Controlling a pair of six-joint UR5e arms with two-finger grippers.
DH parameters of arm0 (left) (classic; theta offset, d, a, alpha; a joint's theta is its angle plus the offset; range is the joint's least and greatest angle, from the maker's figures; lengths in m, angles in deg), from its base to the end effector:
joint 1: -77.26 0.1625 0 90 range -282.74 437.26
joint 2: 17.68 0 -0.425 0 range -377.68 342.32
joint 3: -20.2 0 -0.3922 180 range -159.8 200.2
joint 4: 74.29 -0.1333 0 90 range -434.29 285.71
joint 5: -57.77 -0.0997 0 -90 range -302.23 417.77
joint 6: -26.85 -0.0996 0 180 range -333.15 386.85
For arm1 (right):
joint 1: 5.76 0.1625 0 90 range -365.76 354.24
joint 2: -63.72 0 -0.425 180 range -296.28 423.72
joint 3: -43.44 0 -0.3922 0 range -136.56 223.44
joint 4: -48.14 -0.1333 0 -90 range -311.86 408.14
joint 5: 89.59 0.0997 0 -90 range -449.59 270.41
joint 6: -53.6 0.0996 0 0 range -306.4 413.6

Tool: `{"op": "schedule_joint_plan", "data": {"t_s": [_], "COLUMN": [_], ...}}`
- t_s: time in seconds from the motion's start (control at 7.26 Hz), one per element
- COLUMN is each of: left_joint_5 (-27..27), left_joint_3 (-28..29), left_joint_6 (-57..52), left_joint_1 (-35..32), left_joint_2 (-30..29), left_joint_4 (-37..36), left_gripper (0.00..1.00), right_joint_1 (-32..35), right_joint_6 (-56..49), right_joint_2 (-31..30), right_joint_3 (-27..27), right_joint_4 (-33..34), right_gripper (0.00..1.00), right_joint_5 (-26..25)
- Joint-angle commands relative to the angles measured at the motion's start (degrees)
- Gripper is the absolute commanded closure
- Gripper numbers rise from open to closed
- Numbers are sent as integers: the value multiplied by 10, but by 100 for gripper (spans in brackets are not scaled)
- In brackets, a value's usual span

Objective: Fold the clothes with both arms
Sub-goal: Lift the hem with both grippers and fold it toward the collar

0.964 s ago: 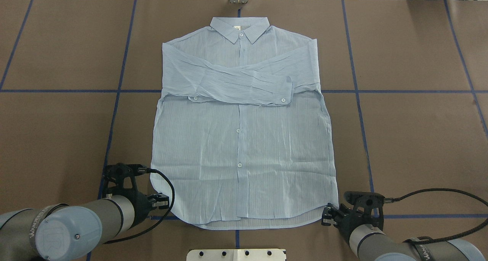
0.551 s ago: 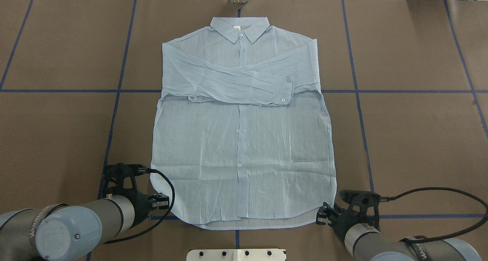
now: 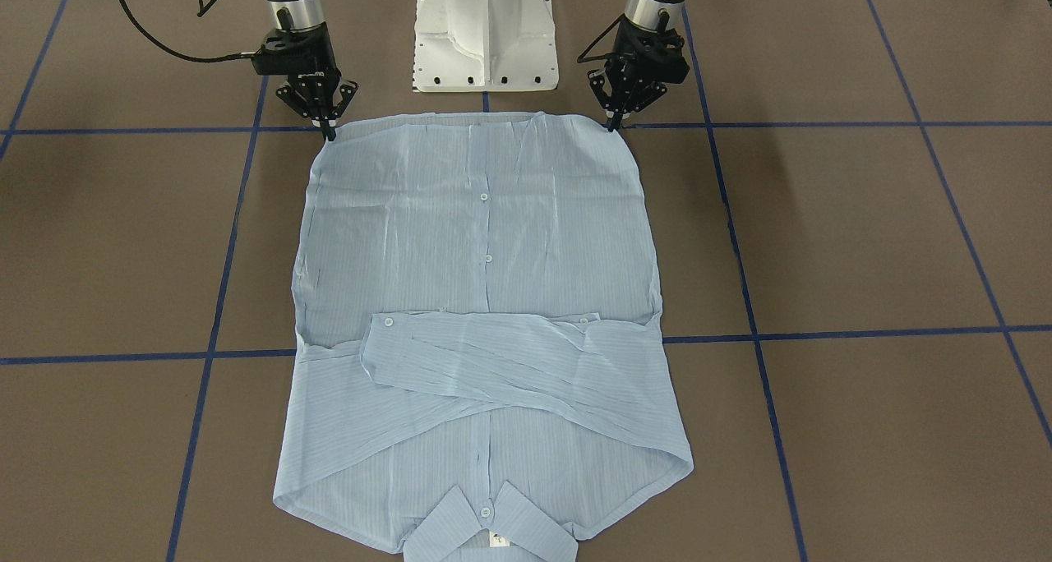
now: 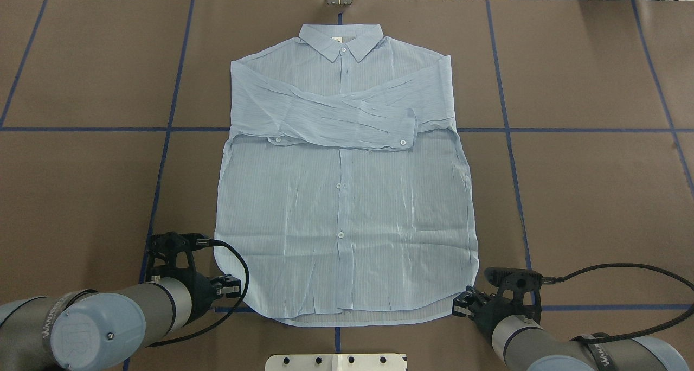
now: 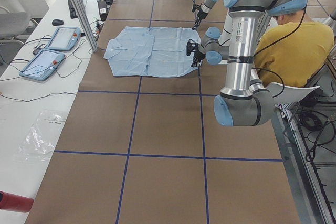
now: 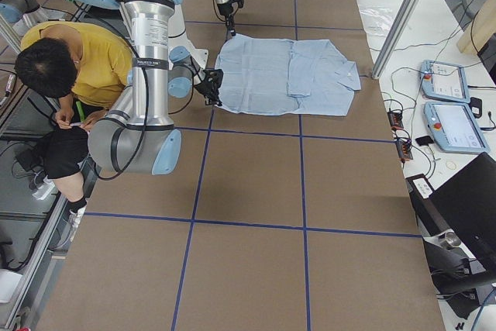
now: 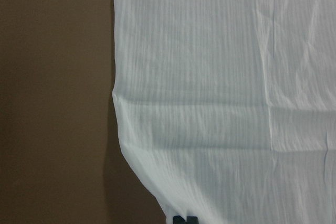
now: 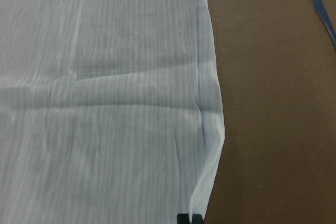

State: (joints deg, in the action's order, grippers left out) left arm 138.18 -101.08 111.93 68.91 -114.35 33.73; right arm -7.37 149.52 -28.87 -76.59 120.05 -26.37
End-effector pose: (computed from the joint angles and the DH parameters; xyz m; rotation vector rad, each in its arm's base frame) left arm 0.4688 -0.2203 0.3158 0.2656 0.9507 -0.1367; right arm -0.4670 -0.1651 0.3975 0.3908 -0.8083 0.2557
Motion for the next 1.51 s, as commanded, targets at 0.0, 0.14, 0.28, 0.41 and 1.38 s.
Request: {"op": "schedule_joint_plan", "data": {"t_s": [0.0,0.14,0.28,0.41,1.38], "left_joint_5": [2,4,21,59,158], "left_joint_3": [-2,-21,-51,-110,-128], "left_joint_6": [0,-3,-4,-4,-61], "left_joint_1": [0,0,0,0,-119], "left_joint_2": [0,2,11,37,-113], "left_joint_4": [0,-1,-1,-9,-223], "left_gripper": [100,100,100,100,100], "right_joint_1": [10,13,13,13,132], "right_joint_6": [0,-1,-1,0,-27], "right_joint_2": [-2,-8,-22,-28,233], "right_joint_3": [-9,-35,-108,-188,-187], "right_joint_4": [1,8,82,166,432], "right_gripper": [100,100,100,100,100], "right_joint_5": [1,6,49,84,160]}}
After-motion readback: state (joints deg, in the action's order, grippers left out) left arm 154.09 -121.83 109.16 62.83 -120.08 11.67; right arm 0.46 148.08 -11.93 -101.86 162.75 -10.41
